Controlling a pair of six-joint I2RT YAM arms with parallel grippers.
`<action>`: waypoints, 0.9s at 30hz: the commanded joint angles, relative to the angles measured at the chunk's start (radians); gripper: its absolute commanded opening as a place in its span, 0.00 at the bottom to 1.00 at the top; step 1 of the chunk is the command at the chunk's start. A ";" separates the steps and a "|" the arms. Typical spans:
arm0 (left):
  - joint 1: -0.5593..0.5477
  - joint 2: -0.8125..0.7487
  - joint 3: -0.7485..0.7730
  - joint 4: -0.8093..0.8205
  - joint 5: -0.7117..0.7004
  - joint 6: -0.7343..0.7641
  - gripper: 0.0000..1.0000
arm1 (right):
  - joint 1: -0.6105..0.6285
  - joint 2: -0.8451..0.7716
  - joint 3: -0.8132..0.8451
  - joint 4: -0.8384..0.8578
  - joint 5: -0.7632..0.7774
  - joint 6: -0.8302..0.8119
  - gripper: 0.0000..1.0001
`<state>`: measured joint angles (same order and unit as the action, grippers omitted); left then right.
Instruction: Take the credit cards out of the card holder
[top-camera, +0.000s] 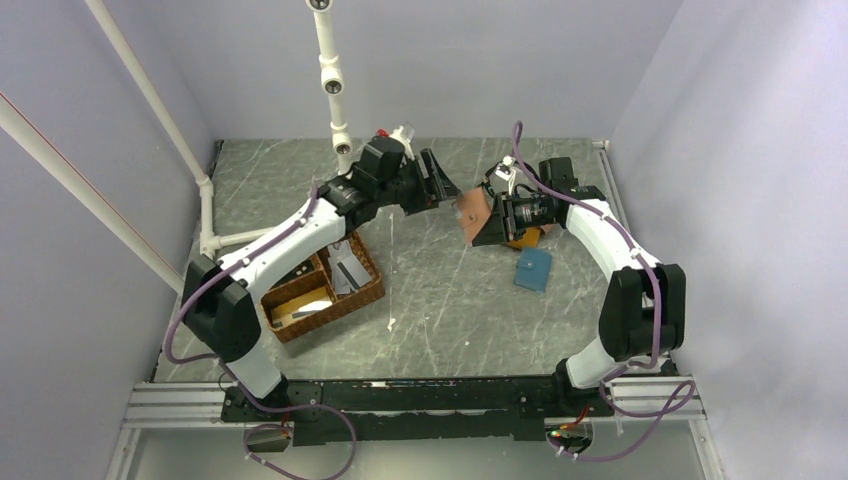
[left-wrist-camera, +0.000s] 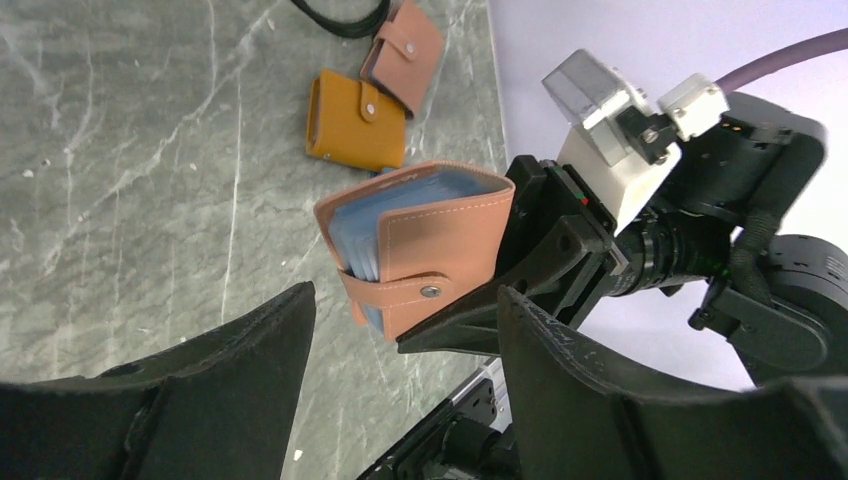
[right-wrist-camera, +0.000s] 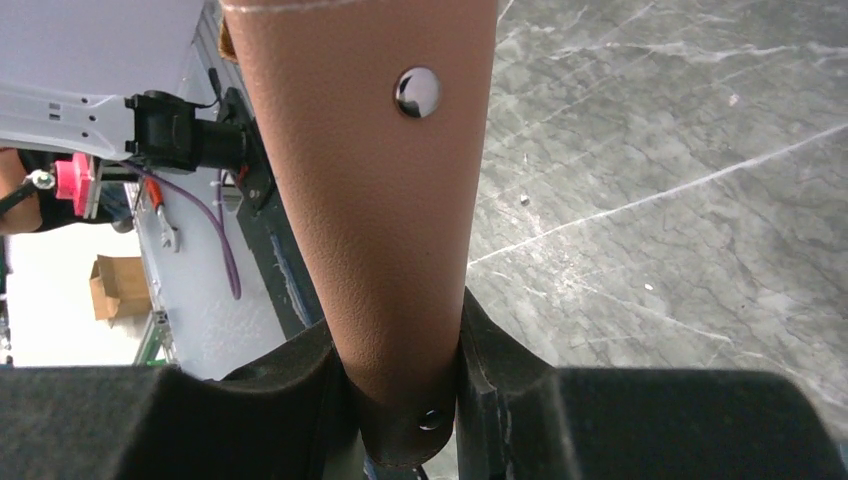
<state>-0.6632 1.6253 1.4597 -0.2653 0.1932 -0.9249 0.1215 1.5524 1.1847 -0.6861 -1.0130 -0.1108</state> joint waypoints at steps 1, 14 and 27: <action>-0.038 0.048 0.092 -0.101 -0.063 -0.043 0.70 | 0.004 0.001 0.045 0.058 0.012 0.027 0.00; -0.113 0.134 0.218 -0.204 -0.166 -0.073 0.66 | 0.020 0.030 0.065 0.065 0.007 0.037 0.00; -0.152 0.240 0.343 -0.350 -0.191 -0.070 0.61 | 0.023 0.026 0.066 0.074 -0.004 0.043 0.00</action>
<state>-0.7998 1.8500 1.7386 -0.5663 0.0257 -0.9897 0.1410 1.5894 1.1980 -0.6628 -0.9737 -0.0742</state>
